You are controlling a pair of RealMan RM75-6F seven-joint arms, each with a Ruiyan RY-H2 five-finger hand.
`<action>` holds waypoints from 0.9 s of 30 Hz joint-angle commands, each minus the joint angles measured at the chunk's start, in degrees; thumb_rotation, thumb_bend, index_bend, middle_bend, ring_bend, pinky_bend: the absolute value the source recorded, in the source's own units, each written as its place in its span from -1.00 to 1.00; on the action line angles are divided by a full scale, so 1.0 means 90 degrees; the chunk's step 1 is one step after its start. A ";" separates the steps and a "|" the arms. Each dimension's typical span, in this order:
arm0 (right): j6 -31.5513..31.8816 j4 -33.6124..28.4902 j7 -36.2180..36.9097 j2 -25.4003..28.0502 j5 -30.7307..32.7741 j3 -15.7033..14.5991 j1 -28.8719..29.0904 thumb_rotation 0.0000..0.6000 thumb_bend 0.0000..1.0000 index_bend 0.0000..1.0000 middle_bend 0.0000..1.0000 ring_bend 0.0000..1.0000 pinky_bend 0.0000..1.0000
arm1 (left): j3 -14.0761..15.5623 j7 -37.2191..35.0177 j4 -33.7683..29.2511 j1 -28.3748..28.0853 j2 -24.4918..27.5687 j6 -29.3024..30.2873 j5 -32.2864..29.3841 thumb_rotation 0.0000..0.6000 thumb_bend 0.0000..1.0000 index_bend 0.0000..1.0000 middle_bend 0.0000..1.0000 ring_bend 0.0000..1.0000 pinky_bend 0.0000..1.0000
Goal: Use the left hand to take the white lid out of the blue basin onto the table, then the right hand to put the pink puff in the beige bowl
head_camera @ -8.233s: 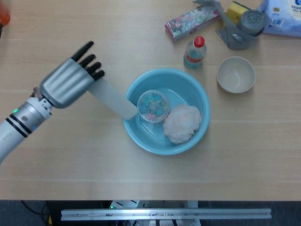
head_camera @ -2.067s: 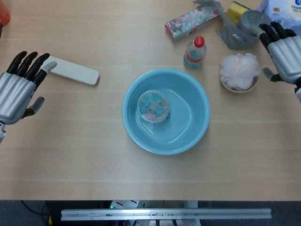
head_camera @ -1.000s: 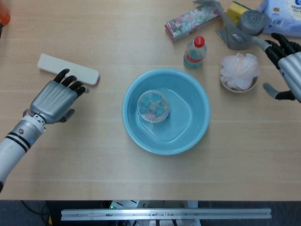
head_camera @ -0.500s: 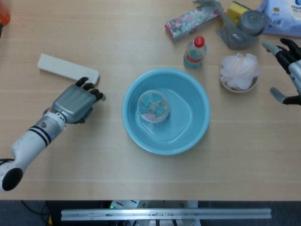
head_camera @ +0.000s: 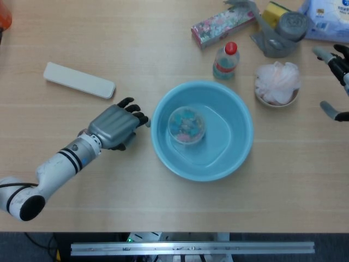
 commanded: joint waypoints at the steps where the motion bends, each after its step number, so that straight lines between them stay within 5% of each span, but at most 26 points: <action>1: 0.0019 -0.0017 0.0000 0.0022 -0.0008 0.0014 -0.0021 1.00 -0.47 -1.00 -0.60 -0.97 -0.58 | -0.0024 -0.0067 -0.0043 -0.0080 -0.0090 -0.0032 0.0010 1.00 0.29 -0.54 -0.43 -0.69 -0.86; 13: -0.0012 -0.0072 -0.0033 0.0064 -0.0039 0.0041 -0.0084 1.00 -0.47 -1.00 -0.60 -0.97 -0.58 | -0.0122 -0.0288 -0.0188 -0.0317 -0.0438 0.0065 0.0052 1.00 0.29 -0.54 -0.42 -0.69 -0.86; 19: -0.0324 -0.0226 -0.0209 0.0061 -0.0281 0.0017 0.0108 1.00 -0.48 -1.00 -0.58 -0.96 -0.57 | -0.0016 -0.0144 -0.0278 -0.0064 -0.0034 0.0648 0.0114 1.00 0.27 -0.54 -0.47 -0.69 -0.86; 27: -0.0671 -0.0476 -0.1428 -0.0508 -0.0373 0.0103 0.0588 1.00 -0.96 -0.81 -0.28 -0.74 -0.46 | 0.0264 0.0042 -0.0673 0.0615 0.0986 0.1825 0.0541 1.00 0.26 -0.55 -0.50 -0.69 -0.86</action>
